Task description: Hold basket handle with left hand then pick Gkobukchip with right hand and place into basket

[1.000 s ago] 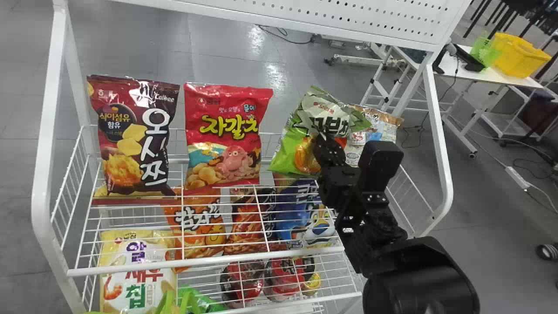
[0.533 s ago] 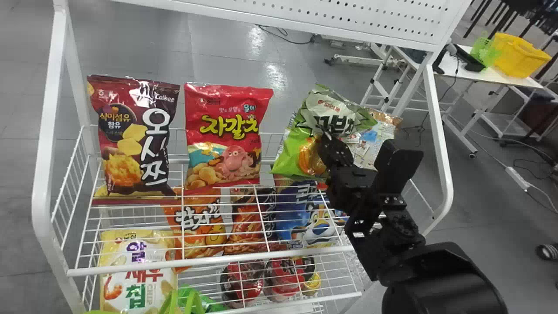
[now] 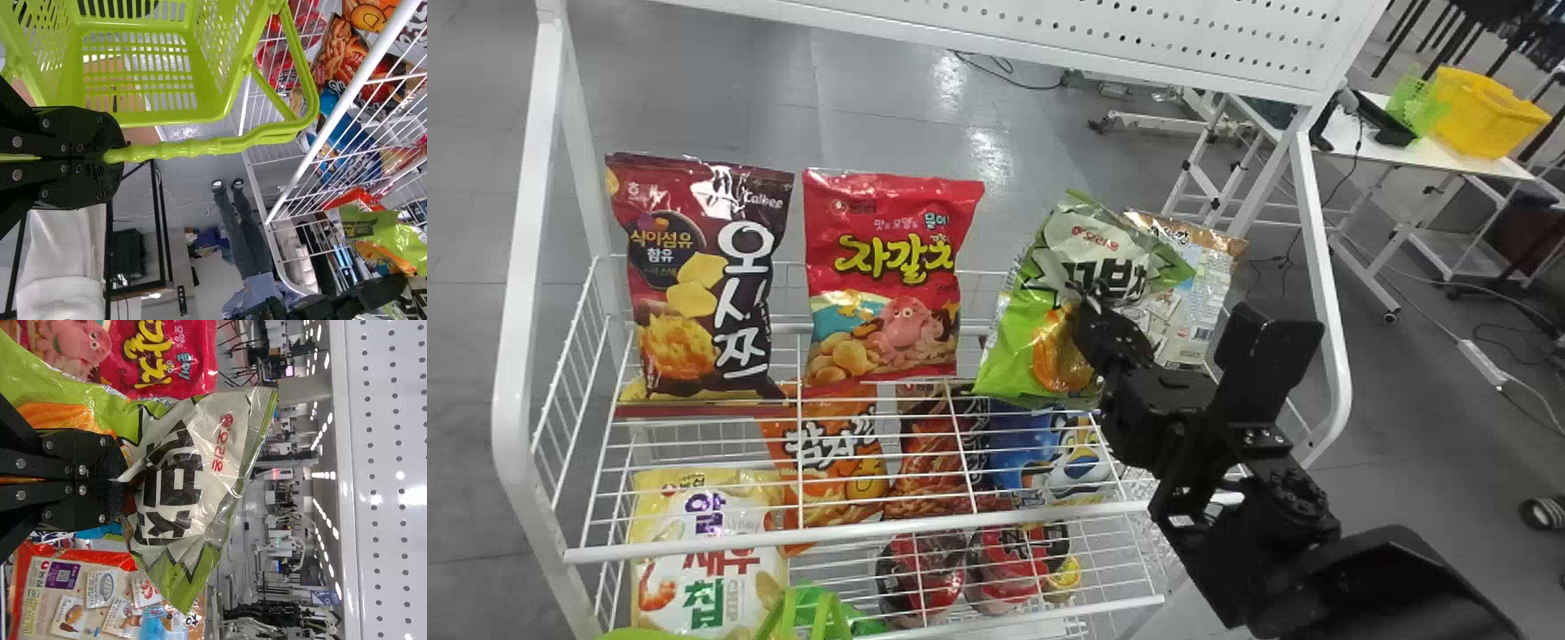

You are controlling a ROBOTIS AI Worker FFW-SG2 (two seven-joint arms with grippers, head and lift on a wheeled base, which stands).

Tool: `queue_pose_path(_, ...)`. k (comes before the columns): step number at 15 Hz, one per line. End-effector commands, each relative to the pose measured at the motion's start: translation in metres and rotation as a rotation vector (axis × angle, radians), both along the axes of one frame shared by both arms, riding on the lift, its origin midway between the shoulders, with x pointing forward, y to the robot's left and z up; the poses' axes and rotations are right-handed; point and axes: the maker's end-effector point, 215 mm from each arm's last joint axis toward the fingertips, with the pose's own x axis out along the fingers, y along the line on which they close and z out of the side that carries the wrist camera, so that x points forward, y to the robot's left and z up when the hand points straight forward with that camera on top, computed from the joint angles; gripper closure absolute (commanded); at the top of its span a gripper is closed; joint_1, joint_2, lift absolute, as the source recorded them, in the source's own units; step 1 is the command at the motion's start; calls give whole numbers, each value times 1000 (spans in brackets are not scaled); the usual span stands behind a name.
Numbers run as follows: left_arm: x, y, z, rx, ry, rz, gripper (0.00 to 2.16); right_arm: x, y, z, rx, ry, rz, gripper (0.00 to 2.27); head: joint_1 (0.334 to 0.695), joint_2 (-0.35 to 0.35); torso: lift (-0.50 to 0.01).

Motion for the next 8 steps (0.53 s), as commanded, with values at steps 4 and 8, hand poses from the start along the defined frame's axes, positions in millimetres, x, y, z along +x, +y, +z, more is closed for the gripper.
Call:
queue_pose_path(4,-2,-4,3,-4,-4,-9,1794,-49,18,-12,44,173,117,1652,695,-350,-32)
queue_pose_path(8,-6,-5,6,-1,-11,-12,1794,-100,20,-19,48,337,176,1652,695,-350,-32)
